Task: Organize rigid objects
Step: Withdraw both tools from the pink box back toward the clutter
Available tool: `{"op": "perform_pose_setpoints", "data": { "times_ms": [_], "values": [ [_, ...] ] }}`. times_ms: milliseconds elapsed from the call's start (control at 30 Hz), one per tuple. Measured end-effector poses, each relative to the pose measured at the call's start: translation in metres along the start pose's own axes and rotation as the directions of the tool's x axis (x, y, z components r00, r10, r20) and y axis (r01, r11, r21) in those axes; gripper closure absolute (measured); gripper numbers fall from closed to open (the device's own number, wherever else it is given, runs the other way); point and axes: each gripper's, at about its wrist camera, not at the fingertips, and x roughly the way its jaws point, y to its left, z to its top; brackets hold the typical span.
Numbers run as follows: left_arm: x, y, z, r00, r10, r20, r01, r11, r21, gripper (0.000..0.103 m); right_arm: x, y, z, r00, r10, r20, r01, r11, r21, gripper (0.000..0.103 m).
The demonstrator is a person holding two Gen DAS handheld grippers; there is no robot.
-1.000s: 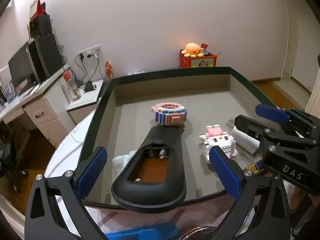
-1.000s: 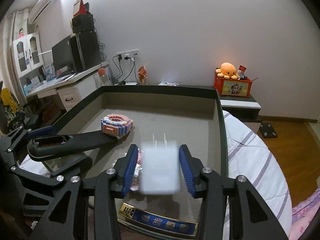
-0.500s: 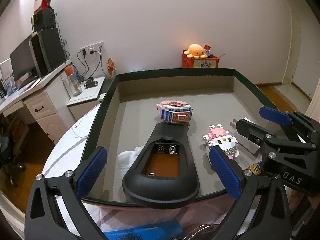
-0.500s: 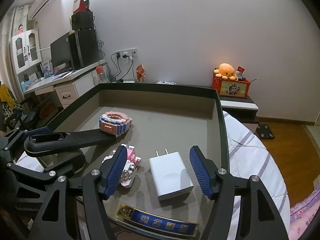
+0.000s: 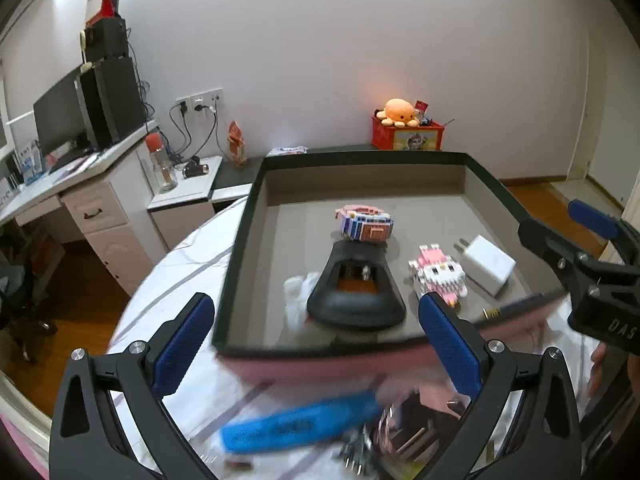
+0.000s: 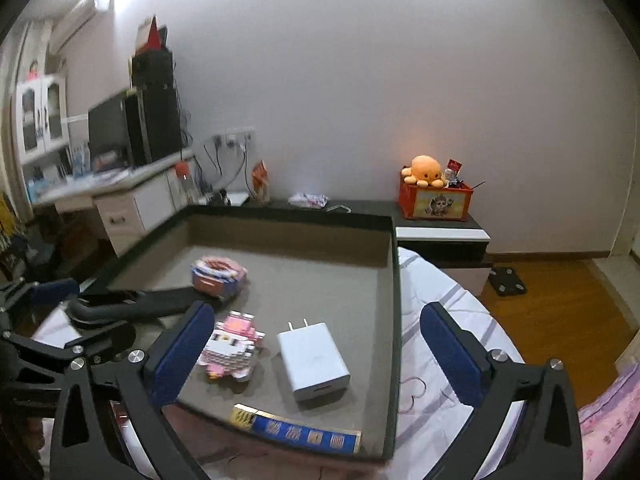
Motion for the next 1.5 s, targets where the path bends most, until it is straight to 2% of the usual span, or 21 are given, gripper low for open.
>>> {"op": "perform_pose_setpoints", "data": {
  "times_ms": [367,433,667,800,1000,1300,1500],
  "values": [
    [-0.079,0.031,-0.034,0.999,0.048,0.021,-0.047,0.997,-0.061,0.0,-0.071,0.018,-0.01,1.0,-0.004,0.028,0.005,1.0,-0.027,0.0],
    [-0.098,0.039,-0.044,0.999,0.036,0.027,-0.034,0.996,-0.077,0.0,-0.085,0.02,-0.013,0.999,-0.003,0.038,0.005,1.0,-0.031,0.0],
    [-0.152,0.054,-0.059,0.994,0.003,0.111,0.012,0.991,-0.134,0.0,-0.133,0.032,-0.023,0.997,-0.008,0.076,0.012,0.999,-0.049,0.0],
    [-0.176,0.054,-0.062,0.986,0.02,0.168,0.003,0.991,-0.135,0.0,-0.155,0.042,-0.027,0.995,-0.005,0.097,0.012,0.998,-0.068,0.0],
    [-0.186,0.051,-0.072,0.984,0.011,0.176,0.011,0.992,-0.124,0.0,-0.175,0.055,-0.033,0.994,-0.008,0.111,0.019,0.995,-0.098,0.0],
    [-0.186,0.054,-0.079,0.985,0.031,0.172,-0.008,0.991,-0.131,0.0,-0.174,0.061,-0.039,0.997,-0.005,0.083,0.015,0.993,-0.116,0.0],
    [-0.162,0.062,-0.084,0.994,0.05,0.096,-0.036,0.989,-0.141,0.0,-0.159,0.06,-0.043,0.999,-0.001,0.045,0.006,0.994,-0.11,0.0]
  ]
}}
